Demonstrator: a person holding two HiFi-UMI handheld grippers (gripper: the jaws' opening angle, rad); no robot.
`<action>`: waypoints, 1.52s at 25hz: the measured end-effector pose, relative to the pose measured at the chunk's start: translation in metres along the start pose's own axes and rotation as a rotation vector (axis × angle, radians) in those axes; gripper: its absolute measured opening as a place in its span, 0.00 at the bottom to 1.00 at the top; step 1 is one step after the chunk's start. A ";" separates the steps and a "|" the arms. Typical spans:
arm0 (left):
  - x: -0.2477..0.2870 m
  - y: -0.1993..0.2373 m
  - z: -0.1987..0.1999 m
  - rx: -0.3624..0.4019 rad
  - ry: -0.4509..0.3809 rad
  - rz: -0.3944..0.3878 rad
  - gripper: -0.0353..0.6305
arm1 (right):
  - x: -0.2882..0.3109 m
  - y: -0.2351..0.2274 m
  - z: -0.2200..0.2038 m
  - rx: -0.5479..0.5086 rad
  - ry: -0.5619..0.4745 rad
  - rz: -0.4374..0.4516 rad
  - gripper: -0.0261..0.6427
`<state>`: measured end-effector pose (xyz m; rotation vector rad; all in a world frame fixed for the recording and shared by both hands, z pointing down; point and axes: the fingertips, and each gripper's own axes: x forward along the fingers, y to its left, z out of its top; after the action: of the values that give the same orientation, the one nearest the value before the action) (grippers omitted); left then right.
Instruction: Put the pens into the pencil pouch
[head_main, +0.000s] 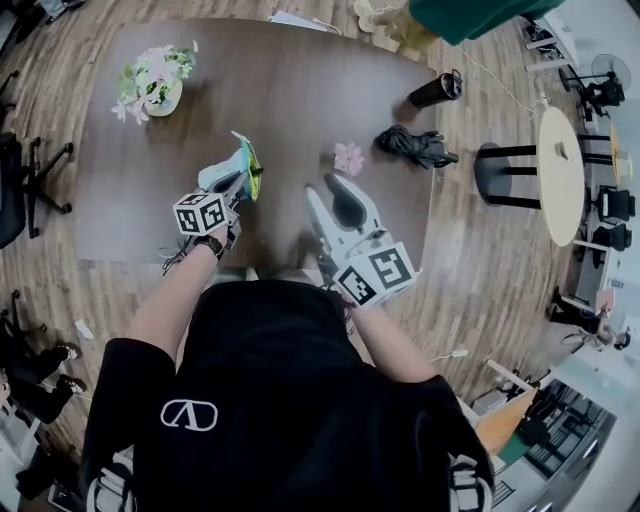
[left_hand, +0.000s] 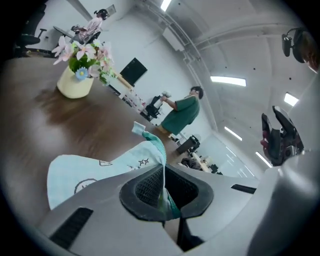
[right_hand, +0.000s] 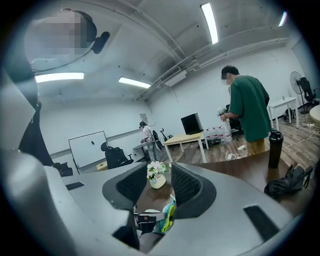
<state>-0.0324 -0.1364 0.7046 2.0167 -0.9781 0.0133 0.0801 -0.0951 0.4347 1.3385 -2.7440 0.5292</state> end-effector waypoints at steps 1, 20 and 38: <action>0.007 0.002 -0.005 0.000 0.013 0.001 0.07 | -0.001 -0.002 -0.004 0.005 0.010 -0.005 0.26; 0.065 0.005 -0.049 0.006 0.148 -0.049 0.21 | -0.010 -0.034 -0.026 0.036 0.051 -0.071 0.26; -0.109 -0.183 0.178 0.571 -0.354 -0.213 0.18 | 0.006 -0.017 0.033 -0.085 -0.094 -0.026 0.25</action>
<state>-0.0496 -0.1370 0.4273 2.7084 -1.0503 -0.2085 0.0934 -0.1198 0.4095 1.4128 -2.7832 0.3529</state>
